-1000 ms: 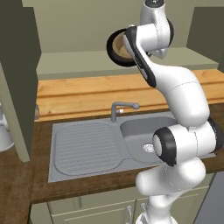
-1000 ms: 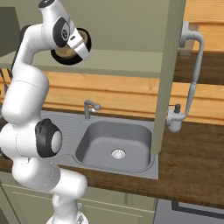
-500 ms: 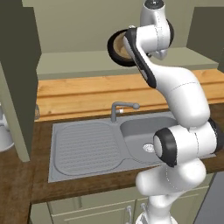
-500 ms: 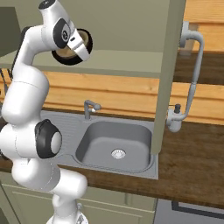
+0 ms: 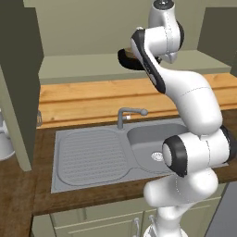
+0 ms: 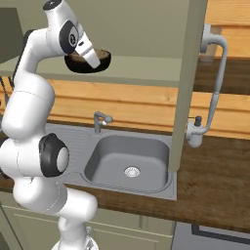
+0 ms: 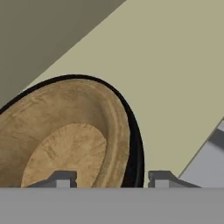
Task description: Pick up the bowls on the counter and stack them on top of one another in the open cabinet. Place the smaller bowl on top of the larger bowl.
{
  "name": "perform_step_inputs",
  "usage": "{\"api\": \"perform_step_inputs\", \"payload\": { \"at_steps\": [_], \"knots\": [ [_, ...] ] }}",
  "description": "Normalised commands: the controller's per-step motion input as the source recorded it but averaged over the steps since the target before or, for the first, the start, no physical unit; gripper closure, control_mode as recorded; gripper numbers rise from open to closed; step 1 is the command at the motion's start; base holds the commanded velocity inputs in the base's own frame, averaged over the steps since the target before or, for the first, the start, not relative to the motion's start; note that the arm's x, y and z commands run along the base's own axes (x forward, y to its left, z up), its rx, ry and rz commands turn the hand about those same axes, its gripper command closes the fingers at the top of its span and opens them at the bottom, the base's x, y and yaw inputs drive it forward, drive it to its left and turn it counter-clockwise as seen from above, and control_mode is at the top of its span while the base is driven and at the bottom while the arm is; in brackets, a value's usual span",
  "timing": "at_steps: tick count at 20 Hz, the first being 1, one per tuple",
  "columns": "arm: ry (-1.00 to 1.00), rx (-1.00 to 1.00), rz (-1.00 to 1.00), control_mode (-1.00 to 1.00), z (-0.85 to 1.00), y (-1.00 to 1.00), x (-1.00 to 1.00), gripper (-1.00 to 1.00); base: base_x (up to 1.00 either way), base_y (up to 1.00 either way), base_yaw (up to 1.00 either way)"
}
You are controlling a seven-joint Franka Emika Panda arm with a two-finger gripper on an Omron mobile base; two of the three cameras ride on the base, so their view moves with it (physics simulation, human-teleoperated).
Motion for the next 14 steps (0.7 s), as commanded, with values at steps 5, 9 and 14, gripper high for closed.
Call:
{"api": "perform_step_inputs", "payload": {
  "at_steps": [5, 9, 14],
  "knots": [
    [0.00, 0.00, 0.00, -1.00, 0.00, 0.00, 0.00, -1.00, 0.00, 0.00, 0.00],
    [-0.13, 0.00, 0.00, -1.00, 0.26, 0.00, -0.52, -1.00, 0.00, 0.00, 0.00],
    [-0.19, 0.00, 0.05, -1.00, -0.04, 0.00, -1.00, -1.00, 0.00, 0.00, 0.00]
  ]
}}
